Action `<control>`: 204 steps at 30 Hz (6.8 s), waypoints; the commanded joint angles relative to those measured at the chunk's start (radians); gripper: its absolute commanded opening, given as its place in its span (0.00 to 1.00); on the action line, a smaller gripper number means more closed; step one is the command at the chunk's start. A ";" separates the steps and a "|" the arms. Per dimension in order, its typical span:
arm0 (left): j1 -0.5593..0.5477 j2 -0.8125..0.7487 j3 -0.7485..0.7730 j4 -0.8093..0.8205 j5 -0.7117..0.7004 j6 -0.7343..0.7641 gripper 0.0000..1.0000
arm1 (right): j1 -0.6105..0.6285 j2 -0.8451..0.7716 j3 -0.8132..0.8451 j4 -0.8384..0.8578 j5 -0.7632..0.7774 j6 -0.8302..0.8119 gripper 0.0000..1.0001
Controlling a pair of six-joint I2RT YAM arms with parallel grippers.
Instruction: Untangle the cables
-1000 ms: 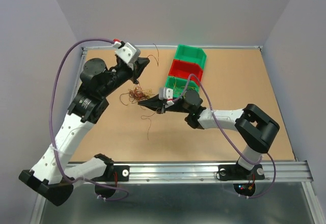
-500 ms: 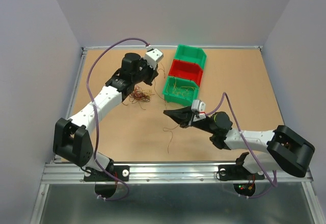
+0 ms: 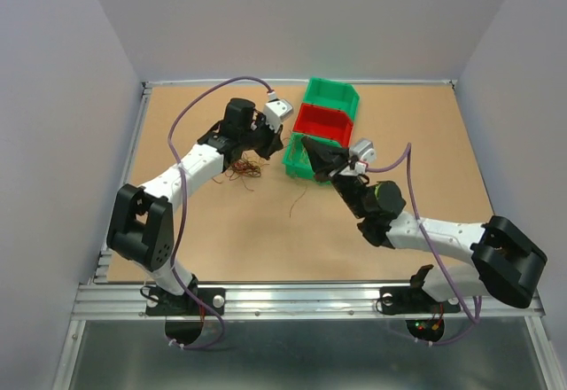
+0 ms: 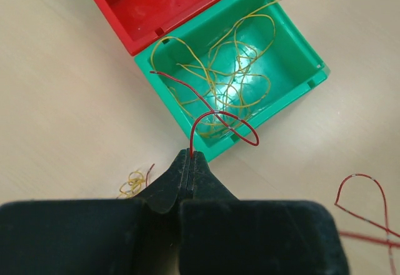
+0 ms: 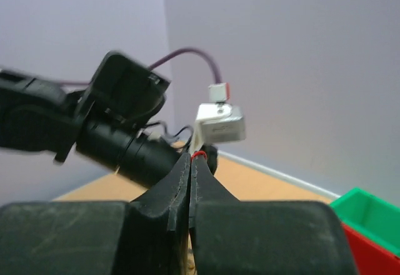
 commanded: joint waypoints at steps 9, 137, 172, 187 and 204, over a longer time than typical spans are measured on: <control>-0.009 -0.003 -0.003 0.135 0.053 -0.012 0.06 | -0.150 0.042 0.402 -0.380 0.063 0.078 0.01; 0.086 -0.215 -0.311 0.166 -0.300 0.143 0.99 | -0.477 0.552 0.791 -1.202 -0.636 0.066 0.79; 0.128 -0.143 -0.268 0.141 -0.319 0.147 0.98 | -0.425 0.888 1.085 -1.495 -0.570 -0.165 0.01; 0.129 -0.129 -0.262 0.143 -0.343 0.155 0.98 | -0.426 0.739 1.116 -1.418 -0.547 -0.108 0.29; 0.129 -0.143 -0.280 0.132 -0.319 0.181 0.98 | -0.416 0.584 0.984 -1.334 -0.478 -0.053 0.70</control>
